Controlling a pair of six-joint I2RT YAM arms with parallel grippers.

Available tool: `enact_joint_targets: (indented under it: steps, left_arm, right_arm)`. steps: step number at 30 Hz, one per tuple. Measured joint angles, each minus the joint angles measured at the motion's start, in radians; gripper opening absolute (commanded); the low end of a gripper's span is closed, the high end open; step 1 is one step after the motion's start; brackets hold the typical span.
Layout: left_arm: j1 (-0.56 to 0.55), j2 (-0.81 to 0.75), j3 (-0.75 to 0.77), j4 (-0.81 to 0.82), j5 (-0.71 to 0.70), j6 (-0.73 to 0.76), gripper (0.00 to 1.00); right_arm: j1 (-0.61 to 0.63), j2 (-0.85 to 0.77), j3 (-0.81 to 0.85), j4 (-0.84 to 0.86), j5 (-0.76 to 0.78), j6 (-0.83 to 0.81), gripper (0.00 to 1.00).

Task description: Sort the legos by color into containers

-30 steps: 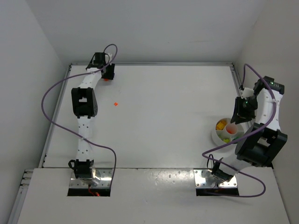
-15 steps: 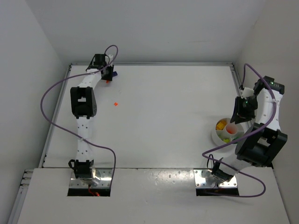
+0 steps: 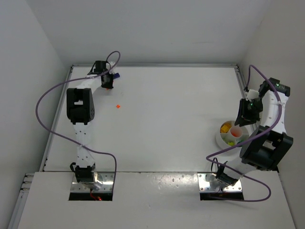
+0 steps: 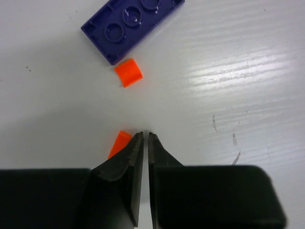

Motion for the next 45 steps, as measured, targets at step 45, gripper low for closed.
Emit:
enact_joint_targets:
  steps: [45]
  left_arm:
    - [0.062, 0.024, 0.083, -0.136, -0.044, -0.019, 0.42]
  right_arm:
    - [0.0, -0.006, 0.0, -0.004, -0.005, -0.004, 0.27]
